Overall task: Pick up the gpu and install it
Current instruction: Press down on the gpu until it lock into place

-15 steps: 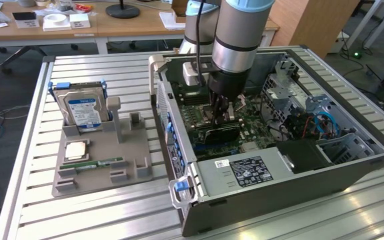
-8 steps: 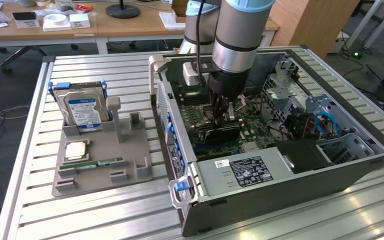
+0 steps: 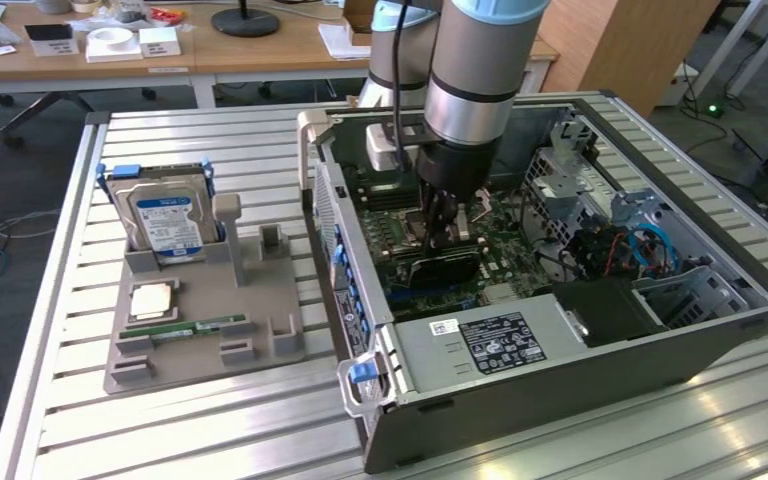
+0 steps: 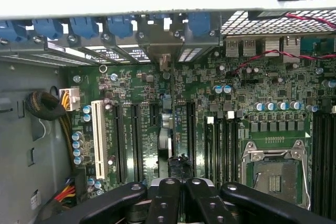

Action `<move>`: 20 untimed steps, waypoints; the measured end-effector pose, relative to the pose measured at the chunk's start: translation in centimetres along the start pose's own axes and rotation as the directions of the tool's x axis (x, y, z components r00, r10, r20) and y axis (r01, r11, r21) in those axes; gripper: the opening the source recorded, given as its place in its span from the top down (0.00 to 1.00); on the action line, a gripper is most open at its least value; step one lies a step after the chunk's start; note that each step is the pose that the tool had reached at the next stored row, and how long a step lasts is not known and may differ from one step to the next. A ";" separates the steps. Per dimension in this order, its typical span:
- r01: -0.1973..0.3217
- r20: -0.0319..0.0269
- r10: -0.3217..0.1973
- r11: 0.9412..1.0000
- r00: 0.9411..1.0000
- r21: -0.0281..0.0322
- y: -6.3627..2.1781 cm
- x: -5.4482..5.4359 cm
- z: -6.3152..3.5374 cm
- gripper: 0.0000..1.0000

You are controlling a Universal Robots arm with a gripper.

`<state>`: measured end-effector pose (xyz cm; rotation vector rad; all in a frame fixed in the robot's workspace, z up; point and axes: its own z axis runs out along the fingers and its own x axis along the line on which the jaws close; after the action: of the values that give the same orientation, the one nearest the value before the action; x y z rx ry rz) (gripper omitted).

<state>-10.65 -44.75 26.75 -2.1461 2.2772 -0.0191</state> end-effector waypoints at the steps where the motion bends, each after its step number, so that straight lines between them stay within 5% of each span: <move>1: 0.000 0.000 0.000 1.000 1.000 0.000 0.00 0.0 0.00 0.89; 20: 0.000 0.000 0.000 1.000 1.000 0.000 0.01 0.0 0.29 0.89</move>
<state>-10.66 -44.70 26.46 -2.1462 2.2776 -0.0194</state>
